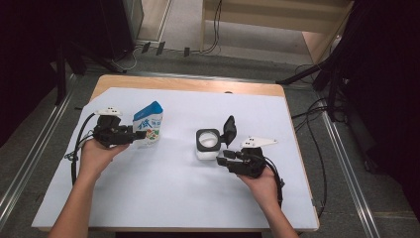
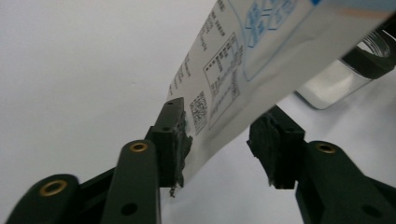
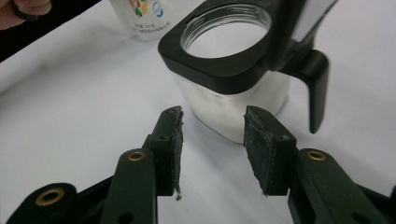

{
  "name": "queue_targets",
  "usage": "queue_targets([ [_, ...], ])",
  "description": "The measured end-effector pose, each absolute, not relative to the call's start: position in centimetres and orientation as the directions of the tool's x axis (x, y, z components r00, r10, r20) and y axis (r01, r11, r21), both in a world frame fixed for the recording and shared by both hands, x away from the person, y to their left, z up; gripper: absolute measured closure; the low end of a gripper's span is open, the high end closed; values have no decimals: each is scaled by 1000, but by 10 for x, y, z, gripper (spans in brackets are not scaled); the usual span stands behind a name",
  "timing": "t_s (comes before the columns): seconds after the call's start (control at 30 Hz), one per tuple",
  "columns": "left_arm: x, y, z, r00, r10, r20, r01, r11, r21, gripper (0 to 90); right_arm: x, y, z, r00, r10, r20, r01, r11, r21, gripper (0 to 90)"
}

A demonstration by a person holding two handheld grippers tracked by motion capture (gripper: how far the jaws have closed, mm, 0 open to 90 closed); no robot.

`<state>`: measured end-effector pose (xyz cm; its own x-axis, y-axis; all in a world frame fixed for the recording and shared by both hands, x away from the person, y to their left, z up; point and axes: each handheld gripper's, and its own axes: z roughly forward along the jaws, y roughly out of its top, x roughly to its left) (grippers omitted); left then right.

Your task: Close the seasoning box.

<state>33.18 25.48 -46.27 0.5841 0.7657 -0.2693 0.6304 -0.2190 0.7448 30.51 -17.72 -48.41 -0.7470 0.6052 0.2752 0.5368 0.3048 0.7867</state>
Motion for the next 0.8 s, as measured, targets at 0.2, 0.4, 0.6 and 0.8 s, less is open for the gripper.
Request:
queue_targets([
  [0.2, 328, 257, -461, 580, 773, -256, 631, -228, 742, 435, 311, -189, -481, -727, 631, 272, 542, 284, 791, 637],
  [0.4, 323, 261, -460, 577, 772, -269, 639, -221, 737, 396, 320, -199, -480, -694, 664, 279, 568, 265, 779, 695],
  [0.6, 319, 264, -462, 565, 782, -264, 648, -222, 728, 391, 331, -206, -484, -672, 672, 311, 595, 240, 767, 769],
  [0.8, 315, 267, -464, 554, 787, -271, 650, -206, 732, 392, 339, -206, -483, -664, 692, 285, 592, 252, 765, 865],
])
